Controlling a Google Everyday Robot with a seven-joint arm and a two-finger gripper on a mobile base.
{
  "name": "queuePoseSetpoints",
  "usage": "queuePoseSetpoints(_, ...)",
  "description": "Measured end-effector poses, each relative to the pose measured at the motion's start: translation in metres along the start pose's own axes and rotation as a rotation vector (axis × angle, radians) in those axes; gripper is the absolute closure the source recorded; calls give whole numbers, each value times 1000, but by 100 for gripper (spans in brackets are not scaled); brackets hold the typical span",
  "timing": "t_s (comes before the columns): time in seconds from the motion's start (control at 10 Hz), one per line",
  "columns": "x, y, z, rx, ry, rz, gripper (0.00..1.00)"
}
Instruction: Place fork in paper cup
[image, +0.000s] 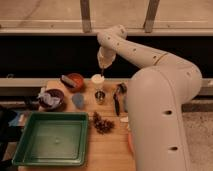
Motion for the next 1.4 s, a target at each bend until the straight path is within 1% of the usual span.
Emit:
queuePoseSetpoints(0.2,-5,0,6,0,-1,-1,100)
queuePoseSetpoints(0.4,-1,4,18,-14,20,-1,100)
queuePoseSetpoints(0.5,5,6,27,-20,37,-1,100)
queuePoseSetpoints(0.7,12,10,39,-31,63,-3,100)
queuePoseSetpoints(1.2,29,15,60,-42,121,3,100)
queuePoseSetpoints(1.4,32,15,64,-44,135,7,100)
